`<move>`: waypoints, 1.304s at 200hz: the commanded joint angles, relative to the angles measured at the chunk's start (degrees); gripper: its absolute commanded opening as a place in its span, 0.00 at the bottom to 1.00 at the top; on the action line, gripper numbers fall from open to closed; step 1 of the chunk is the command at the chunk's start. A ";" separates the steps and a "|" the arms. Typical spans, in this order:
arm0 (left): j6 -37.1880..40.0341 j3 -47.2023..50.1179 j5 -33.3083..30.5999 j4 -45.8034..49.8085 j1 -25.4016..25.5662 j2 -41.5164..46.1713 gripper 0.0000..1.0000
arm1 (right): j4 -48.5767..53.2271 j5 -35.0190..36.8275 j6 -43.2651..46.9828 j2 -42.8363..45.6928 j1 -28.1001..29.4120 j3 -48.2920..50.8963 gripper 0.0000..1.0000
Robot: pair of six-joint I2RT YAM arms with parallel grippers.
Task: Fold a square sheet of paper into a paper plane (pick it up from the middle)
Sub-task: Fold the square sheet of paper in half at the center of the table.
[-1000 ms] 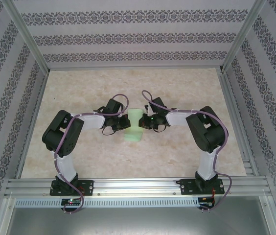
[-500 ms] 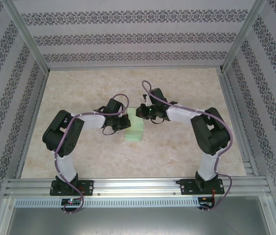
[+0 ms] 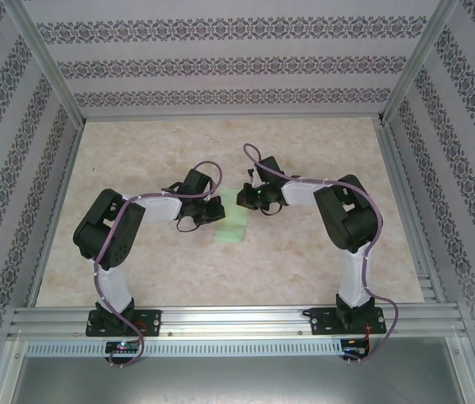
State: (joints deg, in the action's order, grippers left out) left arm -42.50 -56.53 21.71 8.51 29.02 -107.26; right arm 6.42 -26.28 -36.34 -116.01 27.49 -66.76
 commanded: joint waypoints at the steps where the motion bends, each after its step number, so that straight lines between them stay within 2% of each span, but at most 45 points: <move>1: 0.51 4.30 -8.14 10.61 0.93 -5.87 0.01 | -0.80 3.30 -0.60 -1.14 -3.00 -0.18 0.00; 52: 0.40 4.80 -8.26 9.86 0.96 -5.86 0.01 | -0.75 4.62 -0.69 -2.13 -6.21 -2.43 0.00; 82: 0.54 4.49 -8.27 10.12 1.12 -5.89 0.01 | -0.89 4.31 -0.14 1.82 -6.57 -2.41 0.00; 111: 0.31 4.39 -8.37 10.04 1.35 -5.93 0.01 | -2.79 1.17 0.41 4.82 -5.17 -0.39 0.00; 163: 0.31 4.33 -8.68 10.21 1.40 -5.90 0.01 | -1.18 -0.95 0.61 0.25 -1.67 -3.83 0.00; 211: 0.31 4.46 -8.76 10.30 1.40 -5.68 0.01 | 3.74 4.36 0.33 -4.43 -4.04 -7.24 0.00; 261: -0.08 5.20 -8.75 9.26 1.52 -5.44 0.01 | 6.78 7.84 1.94 -2.39 -7.17 -8.61 0.00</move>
State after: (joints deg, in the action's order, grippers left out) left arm -42.50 -56.03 20.21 7.14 29.74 -107.15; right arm 10.68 -23.75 -36.12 -119.77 22.44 -74.06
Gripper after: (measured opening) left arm 0.054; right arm 0.048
